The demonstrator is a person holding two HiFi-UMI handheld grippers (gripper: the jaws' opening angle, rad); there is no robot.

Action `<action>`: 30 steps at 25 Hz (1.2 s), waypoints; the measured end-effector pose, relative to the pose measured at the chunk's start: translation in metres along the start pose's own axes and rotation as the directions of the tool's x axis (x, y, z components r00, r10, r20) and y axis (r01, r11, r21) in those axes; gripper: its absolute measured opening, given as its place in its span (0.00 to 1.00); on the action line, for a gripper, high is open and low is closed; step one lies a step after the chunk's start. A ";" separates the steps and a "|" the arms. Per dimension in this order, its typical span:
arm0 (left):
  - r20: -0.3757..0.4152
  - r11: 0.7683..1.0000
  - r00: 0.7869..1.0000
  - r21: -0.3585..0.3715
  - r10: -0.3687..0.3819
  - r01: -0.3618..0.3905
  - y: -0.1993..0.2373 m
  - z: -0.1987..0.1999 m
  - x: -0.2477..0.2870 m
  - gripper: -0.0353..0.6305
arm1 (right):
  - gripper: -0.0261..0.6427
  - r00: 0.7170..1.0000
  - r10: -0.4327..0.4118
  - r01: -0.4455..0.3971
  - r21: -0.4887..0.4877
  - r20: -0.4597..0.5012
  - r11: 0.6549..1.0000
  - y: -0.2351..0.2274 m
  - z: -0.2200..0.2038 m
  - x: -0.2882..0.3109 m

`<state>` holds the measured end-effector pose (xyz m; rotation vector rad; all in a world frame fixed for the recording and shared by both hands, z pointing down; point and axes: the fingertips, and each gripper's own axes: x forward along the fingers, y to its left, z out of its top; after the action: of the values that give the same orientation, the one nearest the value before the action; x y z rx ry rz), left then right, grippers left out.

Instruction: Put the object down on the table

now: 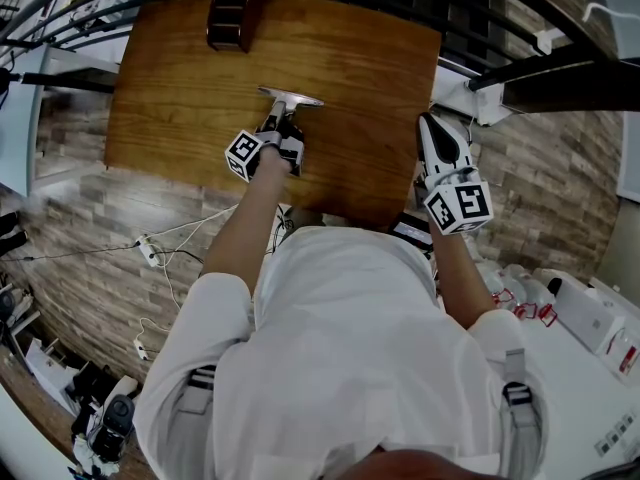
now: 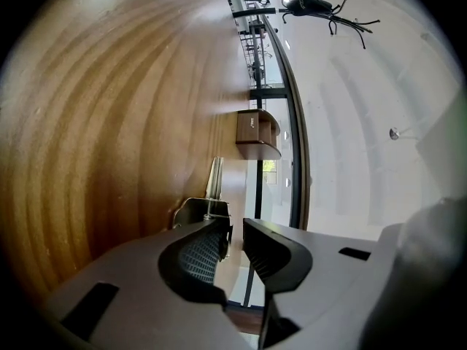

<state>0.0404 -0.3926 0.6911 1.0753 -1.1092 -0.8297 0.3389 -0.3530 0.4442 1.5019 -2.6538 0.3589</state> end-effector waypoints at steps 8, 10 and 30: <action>-0.031 1.000 0.999 -0.009 -0.017 0.017 -0.006 -0.008 -0.012 0.24 | 0.08 1.000 0.012 -0.012 0.013 0.004 1.000 0.004 0.000 0.003; -0.048 1.000 0.999 -0.006 -0.013 0.013 -0.006 -0.012 -0.016 0.24 | 0.08 1.000 0.013 -0.013 0.014 0.005 1.000 0.004 0.001 0.003; -0.336 0.828 0.861 0.290 -0.382 0.480 -0.183 -0.060 -0.101 0.09 | 0.08 0.996 0.085 -0.085 0.003 0.025 0.996 0.042 0.008 0.019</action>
<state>0.0704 -0.3373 0.4827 1.7505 -0.8113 -0.8161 0.2936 -0.3504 0.4331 1.4058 -2.7439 0.3534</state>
